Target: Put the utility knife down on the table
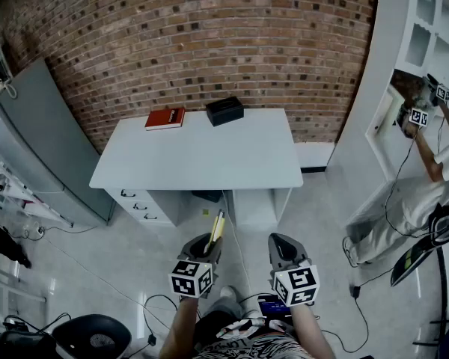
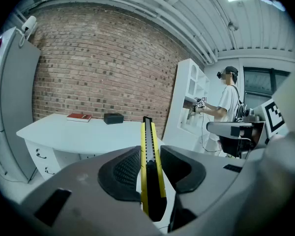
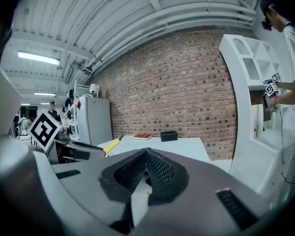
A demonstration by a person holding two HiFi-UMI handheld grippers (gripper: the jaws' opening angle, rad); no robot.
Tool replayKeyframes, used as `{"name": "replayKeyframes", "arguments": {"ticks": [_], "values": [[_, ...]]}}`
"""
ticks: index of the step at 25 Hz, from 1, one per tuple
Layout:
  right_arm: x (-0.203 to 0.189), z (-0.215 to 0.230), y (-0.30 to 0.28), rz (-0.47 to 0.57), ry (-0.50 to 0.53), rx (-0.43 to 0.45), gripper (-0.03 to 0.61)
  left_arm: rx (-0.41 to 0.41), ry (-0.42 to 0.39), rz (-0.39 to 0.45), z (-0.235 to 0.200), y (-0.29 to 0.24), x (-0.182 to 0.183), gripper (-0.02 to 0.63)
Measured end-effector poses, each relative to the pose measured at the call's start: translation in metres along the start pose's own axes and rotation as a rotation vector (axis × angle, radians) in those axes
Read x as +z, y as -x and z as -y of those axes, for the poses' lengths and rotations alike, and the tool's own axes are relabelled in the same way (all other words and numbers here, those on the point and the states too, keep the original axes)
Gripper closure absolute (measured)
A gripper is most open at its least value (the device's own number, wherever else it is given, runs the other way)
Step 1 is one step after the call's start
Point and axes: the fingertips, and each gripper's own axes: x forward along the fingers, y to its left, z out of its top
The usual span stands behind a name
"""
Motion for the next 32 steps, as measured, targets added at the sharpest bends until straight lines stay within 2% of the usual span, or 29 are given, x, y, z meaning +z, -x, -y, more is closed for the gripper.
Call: {"name": "replayKeyframes", "arguments": {"ticks": [10, 17, 23, 26, 32], "values": [[0.006, 0.001, 0.003, 0.014, -0.011, 0.009, 0.578, 0.004, -0.001, 0.000, -0.003, 0.004, 0.006, 0.486], [0.006, 0.020, -0.033, 0.020, -0.004, 0.014, 0.578, 0.005, 0.002, -0.006, -0.017, -0.027, 0.015, 0.486], [0.010, 0.033, -0.114, -0.003, 0.000, 0.065, 0.578, 0.004, 0.010, -0.015, -0.069, -0.086, 0.036, 0.486], [0.020, 0.052, -0.171, -0.015, 0.008, 0.041, 0.578, -0.003, -0.005, -0.022, -0.106, -0.131, 0.057, 0.486], [0.065, 0.086, -0.287, -0.028, -0.015, -0.016, 0.578, -0.030, -0.042, -0.050, -0.189, -0.219, 0.120, 0.486]]}}
